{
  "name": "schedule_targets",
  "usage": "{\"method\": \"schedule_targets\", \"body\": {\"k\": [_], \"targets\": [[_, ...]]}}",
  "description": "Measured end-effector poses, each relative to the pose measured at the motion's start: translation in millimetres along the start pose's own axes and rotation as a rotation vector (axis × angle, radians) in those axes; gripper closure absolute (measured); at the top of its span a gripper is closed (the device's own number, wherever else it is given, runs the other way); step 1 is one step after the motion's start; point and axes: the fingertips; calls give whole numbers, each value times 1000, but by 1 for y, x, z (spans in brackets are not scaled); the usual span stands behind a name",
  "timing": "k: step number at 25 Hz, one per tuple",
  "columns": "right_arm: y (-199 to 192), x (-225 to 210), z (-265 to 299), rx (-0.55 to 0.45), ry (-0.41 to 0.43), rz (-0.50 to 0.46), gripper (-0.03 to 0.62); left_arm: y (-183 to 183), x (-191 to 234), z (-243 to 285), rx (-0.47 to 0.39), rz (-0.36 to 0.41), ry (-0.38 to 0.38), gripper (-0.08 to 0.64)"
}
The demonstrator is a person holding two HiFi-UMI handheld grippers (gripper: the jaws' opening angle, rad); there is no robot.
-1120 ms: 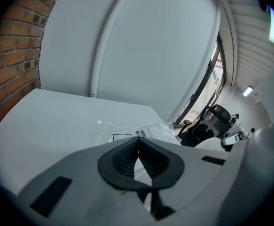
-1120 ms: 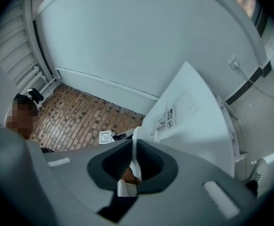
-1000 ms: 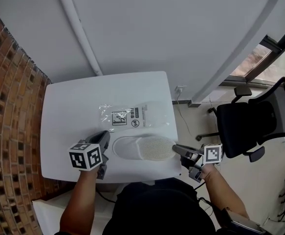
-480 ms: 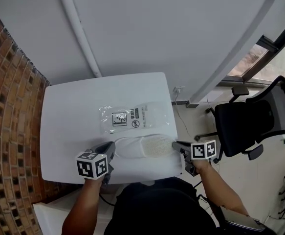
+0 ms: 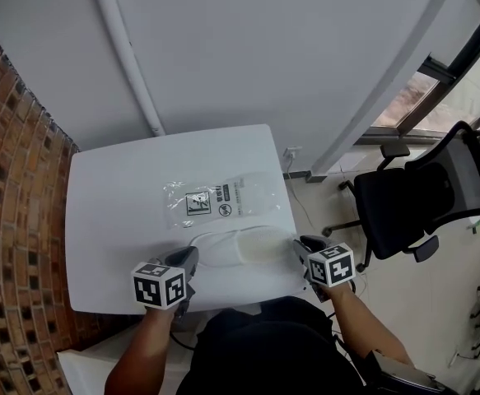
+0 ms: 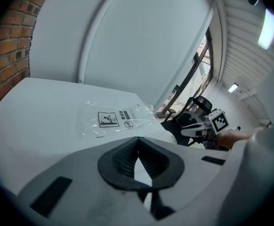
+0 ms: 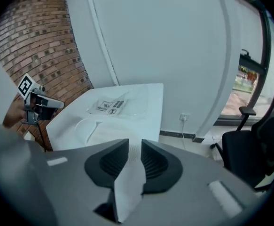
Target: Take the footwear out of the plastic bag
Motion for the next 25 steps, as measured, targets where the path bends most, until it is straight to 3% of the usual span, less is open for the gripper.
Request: {"method": "schedule_targets", "body": {"k": [2,4,8,11,20,25], "targets": [[11,14,-18,-51,11,-17,525,0,-8,1,2,14,-27,554],[20,31,-37,-108,45,-12,584,-2,-18,3,7,35,-55,554],[32,61,-71,-193,161,67,592,-7,-44,8,23,76,-101,554],[29,75,-94,-198,240,98,592,-5,-69,6,6,92,-112,554],[5,71,-146,-166,413,-94,592,-16,-136,-8,-55,91,-8,554],[0,45,-188,-225,453,-77,592,-34,-204,-17,-106,46,13,554]]}}
Point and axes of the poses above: the fingertips, and each gripper's own axes: z forward along the fingers, x to its left, y out of its top, and after that the axes turned 9 degrees about -x, right-handed
